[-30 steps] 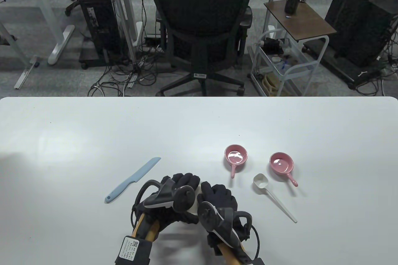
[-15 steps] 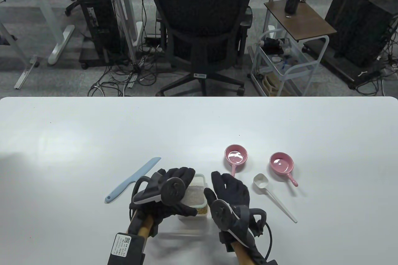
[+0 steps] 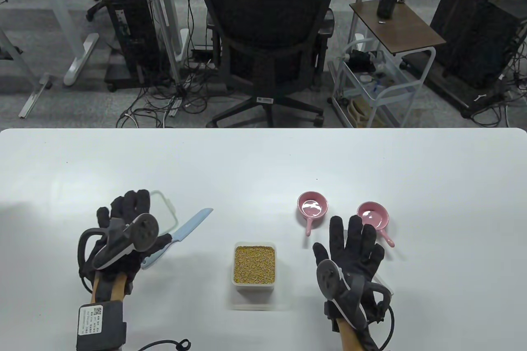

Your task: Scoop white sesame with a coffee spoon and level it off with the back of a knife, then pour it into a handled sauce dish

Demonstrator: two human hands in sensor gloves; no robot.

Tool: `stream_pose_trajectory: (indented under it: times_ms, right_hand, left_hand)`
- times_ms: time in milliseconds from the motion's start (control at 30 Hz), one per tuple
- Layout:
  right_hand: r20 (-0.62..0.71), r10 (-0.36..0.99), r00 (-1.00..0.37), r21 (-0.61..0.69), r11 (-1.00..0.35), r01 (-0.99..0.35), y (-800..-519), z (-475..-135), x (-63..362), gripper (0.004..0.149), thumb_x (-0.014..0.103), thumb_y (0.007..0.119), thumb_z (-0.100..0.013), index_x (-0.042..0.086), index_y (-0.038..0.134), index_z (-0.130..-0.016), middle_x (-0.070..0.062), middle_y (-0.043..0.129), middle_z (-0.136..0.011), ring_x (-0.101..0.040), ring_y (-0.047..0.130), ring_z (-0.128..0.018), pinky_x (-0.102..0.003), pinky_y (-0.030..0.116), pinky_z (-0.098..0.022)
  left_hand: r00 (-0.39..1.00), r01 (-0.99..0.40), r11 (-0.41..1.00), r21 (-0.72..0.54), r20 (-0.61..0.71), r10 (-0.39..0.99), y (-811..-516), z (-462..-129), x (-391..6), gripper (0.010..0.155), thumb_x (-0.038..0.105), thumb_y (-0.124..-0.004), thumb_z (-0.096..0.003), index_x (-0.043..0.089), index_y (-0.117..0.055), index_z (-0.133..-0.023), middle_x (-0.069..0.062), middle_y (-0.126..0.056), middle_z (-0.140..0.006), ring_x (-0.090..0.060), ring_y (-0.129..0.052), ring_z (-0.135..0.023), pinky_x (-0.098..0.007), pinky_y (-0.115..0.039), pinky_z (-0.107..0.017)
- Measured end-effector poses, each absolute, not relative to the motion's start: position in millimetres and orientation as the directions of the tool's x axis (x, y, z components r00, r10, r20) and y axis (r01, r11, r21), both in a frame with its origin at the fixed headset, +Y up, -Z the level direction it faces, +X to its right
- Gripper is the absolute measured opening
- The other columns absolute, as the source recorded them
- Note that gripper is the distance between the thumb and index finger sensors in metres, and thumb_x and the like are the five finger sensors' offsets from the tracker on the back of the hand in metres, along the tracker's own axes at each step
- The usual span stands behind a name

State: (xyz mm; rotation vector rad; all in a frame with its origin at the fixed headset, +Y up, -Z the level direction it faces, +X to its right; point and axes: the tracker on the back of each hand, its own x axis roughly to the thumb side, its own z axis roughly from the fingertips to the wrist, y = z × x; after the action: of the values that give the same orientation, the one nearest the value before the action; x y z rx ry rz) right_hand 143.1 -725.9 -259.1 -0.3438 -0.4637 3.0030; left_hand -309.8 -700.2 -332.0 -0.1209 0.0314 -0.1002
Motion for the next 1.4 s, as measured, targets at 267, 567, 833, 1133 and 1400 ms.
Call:
stream_pose_trajectory:
  times_ms: [267,567,833,1133,1400]
  right_hand:
    - [-0.202,0.138,-0.97,-0.271,-0.959,-0.08,-731.6,-263.5,144.2,0.073,0.06,0.059,-0.06,0.03,0.034,-0.121,-0.014,0.025,-0.128,-0.048,0.028,-0.112,-0.069,0.033,-0.074]
    - [-0.166,0.178,-0.97,-0.255,-0.958,-0.132,-731.2,-263.9,138.3,0.073,0.061,0.058,-0.06,0.03,0.034,-0.122,-0.015,0.025,-0.128,-0.05,0.029,-0.112,-0.069,0.034,-0.074]
    - [-0.16,0.178,-0.971,-0.24,-0.961,-0.136,-732.1,-264.3,137.2,0.073,0.061,0.058,-0.06,0.03,0.034,-0.122,-0.015,0.025,-0.128,-0.05,0.029,-0.112,-0.069,0.034,-0.074]
    - [-0.153,0.184,-0.971,-0.22,-0.964,-0.148,-733.3,-265.0,137.4,0.073,0.061,0.058,-0.06,0.03,0.034,-0.122,-0.015,0.025,-0.128,-0.05,0.029,-0.112,-0.068,0.034,-0.074]
    - [-0.119,0.196,-0.973,-0.211,-0.963,-0.168,-732.5,-264.4,132.3,0.073,0.061,0.059,-0.06,0.029,0.035,-0.122,-0.016,0.026,-0.128,-0.05,0.03,-0.112,-0.068,0.034,-0.074]
  left_hand:
    - [0.976,-0.012,0.966,-0.258,-0.212,-0.045,-753.8,-331.2,-366.8,0.112,0.074,-0.073,-0.0459,0.012,-0.017,-0.12,-0.024,-0.033,-0.13,-0.052,-0.045,-0.118,-0.077,-0.038,-0.077]
    - [0.963,-0.139,0.924,-0.357,-0.265,0.043,-784.4,-332.0,-381.2,0.109,0.073,-0.067,-0.0483,0.012,-0.013,-0.12,-0.024,-0.027,-0.129,-0.051,-0.039,-0.118,-0.076,-0.035,-0.077]
    - [0.961,-0.171,0.891,-0.42,-0.269,0.058,-790.4,-330.7,-385.6,0.105,0.074,-0.059,-0.0489,0.016,-0.005,-0.119,-0.02,-0.012,-0.127,-0.048,-0.023,-0.118,-0.075,-0.032,-0.077]
    - [0.97,-0.148,0.922,-0.357,-0.236,0.065,-757.0,-326.4,-380.7,0.102,0.072,-0.057,-0.0522,0.014,-0.006,-0.119,-0.019,-0.011,-0.128,-0.049,-0.02,-0.118,-0.076,-0.031,-0.076]
    - [0.988,-0.137,0.986,-0.096,-0.087,0.129,-694.3,-306.6,-311.6,0.096,0.068,-0.055,-0.0552,0.015,-0.009,-0.12,-0.018,-0.012,-0.129,-0.051,-0.011,-0.115,-0.076,-0.027,-0.075]
